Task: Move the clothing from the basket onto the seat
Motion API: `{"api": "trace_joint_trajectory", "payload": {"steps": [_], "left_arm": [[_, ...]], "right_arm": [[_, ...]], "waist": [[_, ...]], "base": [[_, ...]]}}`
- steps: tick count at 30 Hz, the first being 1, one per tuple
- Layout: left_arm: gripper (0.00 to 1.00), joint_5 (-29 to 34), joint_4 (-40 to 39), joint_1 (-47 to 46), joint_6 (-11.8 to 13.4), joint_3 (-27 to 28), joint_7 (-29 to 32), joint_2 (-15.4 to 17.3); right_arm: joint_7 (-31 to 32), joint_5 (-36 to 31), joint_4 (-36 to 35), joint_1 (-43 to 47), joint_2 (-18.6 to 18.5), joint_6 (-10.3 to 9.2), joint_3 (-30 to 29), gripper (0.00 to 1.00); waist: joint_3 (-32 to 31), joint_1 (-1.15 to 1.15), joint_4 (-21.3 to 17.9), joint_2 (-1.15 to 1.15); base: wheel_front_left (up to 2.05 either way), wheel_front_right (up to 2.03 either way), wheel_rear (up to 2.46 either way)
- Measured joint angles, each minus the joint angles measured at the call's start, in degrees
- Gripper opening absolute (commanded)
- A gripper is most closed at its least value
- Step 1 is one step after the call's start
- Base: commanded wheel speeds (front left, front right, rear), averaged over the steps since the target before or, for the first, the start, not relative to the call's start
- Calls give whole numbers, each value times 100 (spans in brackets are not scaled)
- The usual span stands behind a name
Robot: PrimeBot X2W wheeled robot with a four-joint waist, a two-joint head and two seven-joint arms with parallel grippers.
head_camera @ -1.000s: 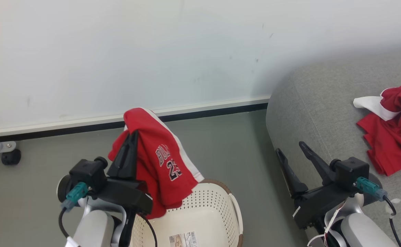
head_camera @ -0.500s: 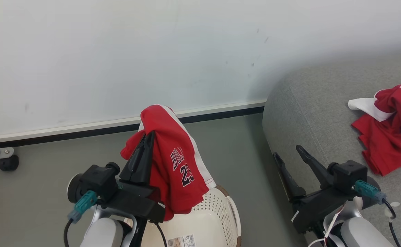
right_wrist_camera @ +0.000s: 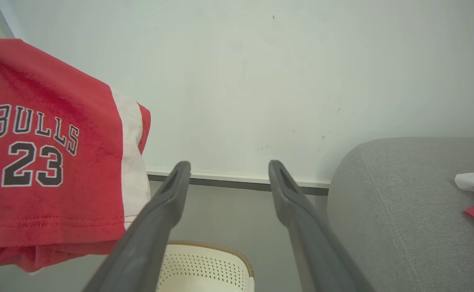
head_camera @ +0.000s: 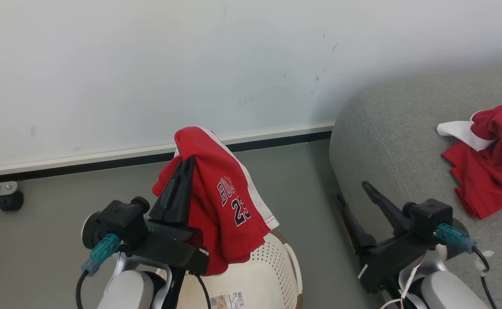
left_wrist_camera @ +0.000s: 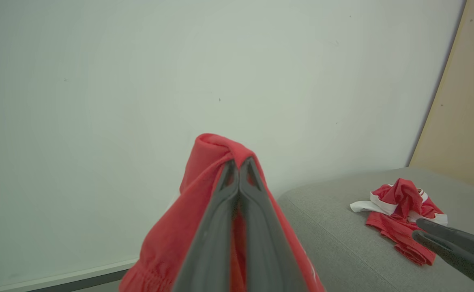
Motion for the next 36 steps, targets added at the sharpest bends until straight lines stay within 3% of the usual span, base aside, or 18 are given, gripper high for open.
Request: {"api": "trace_joint_trajectory", "payload": {"steps": [5,19,29,31,32,36], "left_arm": [[0,-5,-113,1,43,-24,105,1],[0,-12,-361,-32,49,-455,357,29],[0,-80,-528,-55,59,-764,410,29],[0,-86,-563,-55,94,-767,421,32],[0,-94,-573,-55,94,-771,425,31],[0,-107,-605,-55,99,-783,443,31]], "right_arm": [[96,-2,-51,-130,119,123,261,100],[299,-64,49,-907,925,613,1334,100],[350,-62,603,-1311,996,706,1631,100],[348,-57,700,-1388,1028,706,1662,46],[347,-46,736,-1424,1037,711,1684,0],[335,-26,856,-1463,1050,735,1718,0]], "waist": [[32,0,16,0],[162,0,178,0],[185,0,339,0],[190,0,351,0],[192,0,356,0],[197,0,372,0]], "base": [[0,0,0],[0,0,0],[0,0,0],[0,0,0],[0,0,0],[0,0,0]]}}
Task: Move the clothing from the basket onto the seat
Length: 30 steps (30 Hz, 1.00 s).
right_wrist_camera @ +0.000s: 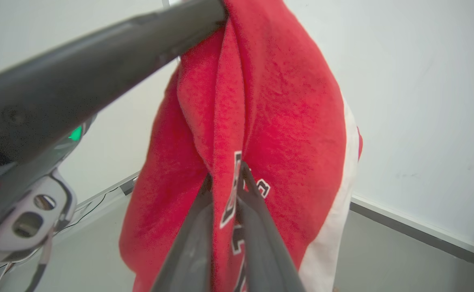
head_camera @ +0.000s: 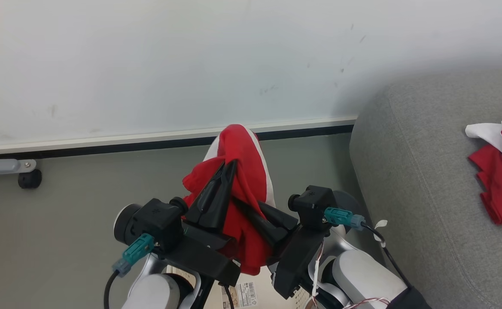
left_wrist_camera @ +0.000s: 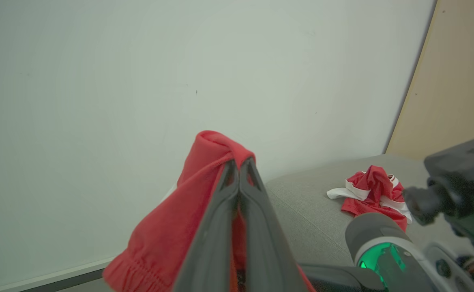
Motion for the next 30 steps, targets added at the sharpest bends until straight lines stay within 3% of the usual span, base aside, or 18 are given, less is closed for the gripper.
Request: {"api": "trace_joint_trajectory", "payload": {"steps": [13,15,16,17,18,30], "left_arm": [[0,1,-67,0,54,19,41,30],[42,1,-71,1,54,23,41,62],[50,2,-74,2,54,23,42,73],[87,2,-74,2,54,23,42,73],[100,7,-73,2,54,23,60,92],[100,145,-58,180,-14,-272,219,290]], "right_arm": [[-300,133,215,-131,13,22,-8,0],[-371,135,237,-202,13,22,-73,0],[-412,141,244,-241,12,23,-113,0],[-412,141,244,-241,12,23,-113,0],[-458,155,277,-285,12,23,-151,0],[-867,247,647,-483,-223,23,-636,0]], "waist": [[13,0,6,0],[11,0,2,0],[10,0,-1,0],[10,0,-1,0],[6,0,-5,0],[-34,0,-50,0]], "base": [[0,0,0],[0,0,0],[0,0,0],[0,0,0],[0,0,0],[0,0,0]]}}
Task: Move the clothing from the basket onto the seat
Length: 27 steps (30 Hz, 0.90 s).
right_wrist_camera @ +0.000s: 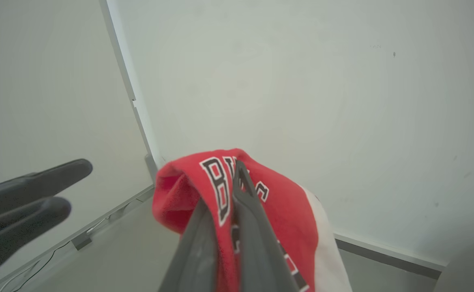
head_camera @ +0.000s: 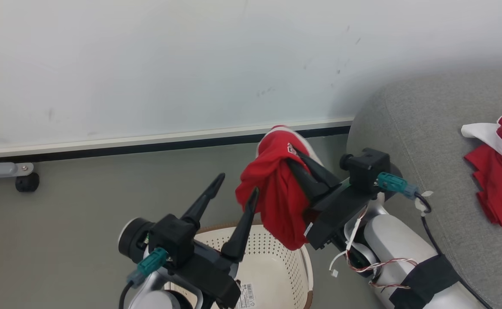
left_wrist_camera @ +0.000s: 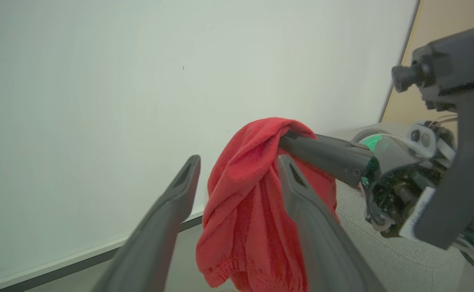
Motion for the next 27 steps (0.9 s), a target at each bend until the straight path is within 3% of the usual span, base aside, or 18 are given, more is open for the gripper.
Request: {"api": "trace_joint_trajectory", "payload": {"steps": [15,27], "left_arm": [[100,177,64,316,-119,-310,250,193],[100,261,45,349,-148,-402,345,323]], "right_arm": [[-294,93,425,-53,-154,-53,-309,0],[-511,154,557,-55,-230,-102,-500,0]], "waist": [[67,0,-178,0],[246,0,-540,0]], "base": [[0,0,0],[0,0,0]]}}
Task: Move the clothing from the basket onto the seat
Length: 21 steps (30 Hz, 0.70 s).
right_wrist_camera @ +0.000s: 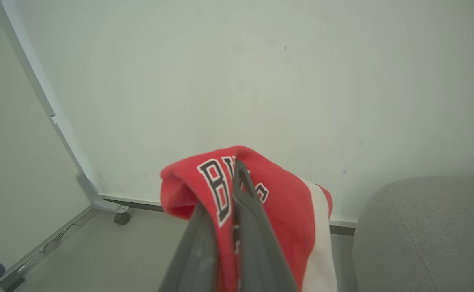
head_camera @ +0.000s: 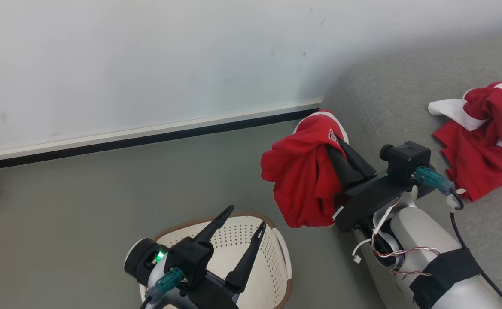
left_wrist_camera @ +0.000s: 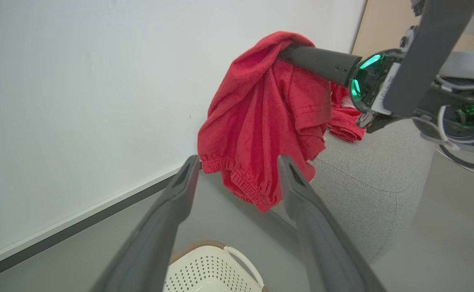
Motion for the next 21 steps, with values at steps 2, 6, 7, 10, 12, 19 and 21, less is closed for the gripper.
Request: {"api": "trace_joint_trajectory", "payload": {"steps": [2,6,7,10,12,19,21], "left_arm": [[100,2,0,0,-2,-10,8,9],[100,12,-5,-1,-24,-30,51,26],[100,22,-8,-2,-46,-43,56,29],[100,52,-18,-9,-54,-96,77,36],[100,53,-30,-14,-55,-130,102,56],[100,103,-65,-26,-103,-220,178,120],[100,124,-97,-44,-104,-234,210,154]], "right_arm": [[-31,23,44,-13,-14,-1,-42,0],[-85,27,109,-28,-23,-8,-112,0],[-99,33,120,-29,-29,-9,-132,0],[-137,40,148,-39,-52,-41,-192,0],[-181,60,163,-46,-70,-58,-232,0],[-247,120,222,-49,-123,-109,-400,0],[-290,148,223,-48,-136,-159,-477,0]], "waist": [[34,0,-79,0],[94,0,-263,0],[108,0,-312,0],[148,0,-469,0],[174,0,-580,0],[265,0,-988,0],[312,0,-1168,0]], "base": [[0,0,0],[0,0,0],[0,0,0],[0,0,0],[0,0,0],[0,0,0],[0,0,0]]}}
